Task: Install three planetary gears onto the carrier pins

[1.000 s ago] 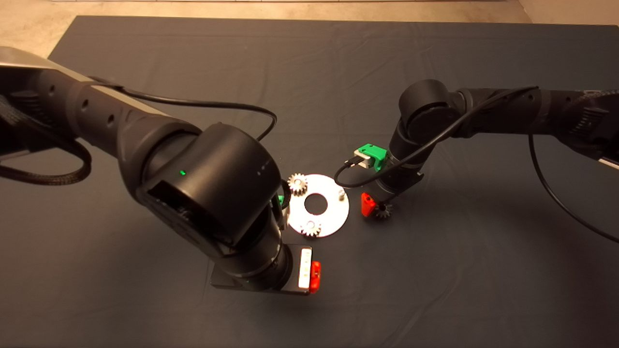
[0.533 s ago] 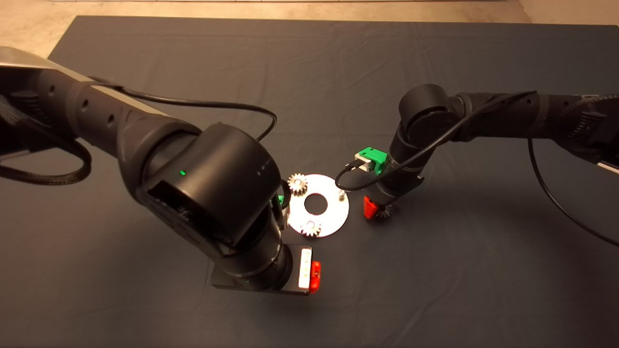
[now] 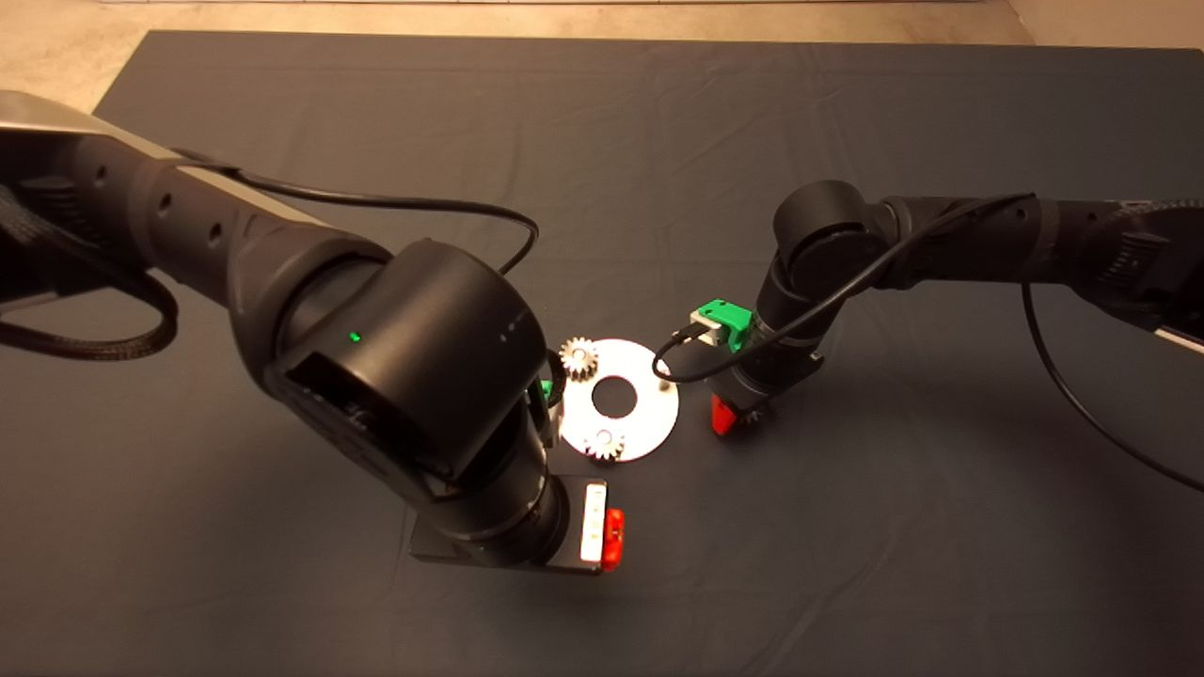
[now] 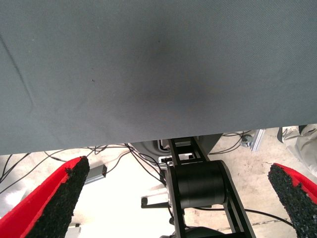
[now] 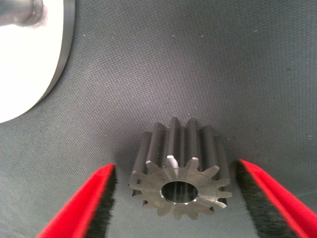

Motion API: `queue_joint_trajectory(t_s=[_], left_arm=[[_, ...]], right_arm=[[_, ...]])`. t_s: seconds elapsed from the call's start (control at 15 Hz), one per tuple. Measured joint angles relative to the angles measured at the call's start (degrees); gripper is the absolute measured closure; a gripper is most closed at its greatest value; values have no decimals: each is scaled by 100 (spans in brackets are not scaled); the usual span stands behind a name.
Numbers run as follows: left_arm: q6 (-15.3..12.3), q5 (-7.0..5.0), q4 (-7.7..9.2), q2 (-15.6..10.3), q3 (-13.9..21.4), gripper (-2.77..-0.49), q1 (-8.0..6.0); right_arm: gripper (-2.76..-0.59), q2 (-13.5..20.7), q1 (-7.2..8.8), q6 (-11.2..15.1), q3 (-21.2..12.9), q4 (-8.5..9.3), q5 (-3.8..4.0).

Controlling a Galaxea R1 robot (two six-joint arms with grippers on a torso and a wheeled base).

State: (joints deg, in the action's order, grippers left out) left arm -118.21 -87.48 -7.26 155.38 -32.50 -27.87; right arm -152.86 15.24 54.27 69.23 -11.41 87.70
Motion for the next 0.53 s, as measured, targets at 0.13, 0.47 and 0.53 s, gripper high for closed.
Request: queue_joint_trajectory(t_s=[0.13, 0.47, 0.53], left_arm=[[0, 0, 2, 0, 1, -262, 0], [0, 0, 0, 0, 17, -262, 0], [0, 0, 0, 0, 37, -262, 0]], right_arm=[[-167, 1, 0, 0, -2, 0, -2], [-148, -1, 0, 0, -2, 0, -2], [-139, -1, 0, 0, -2, 0, -2]])
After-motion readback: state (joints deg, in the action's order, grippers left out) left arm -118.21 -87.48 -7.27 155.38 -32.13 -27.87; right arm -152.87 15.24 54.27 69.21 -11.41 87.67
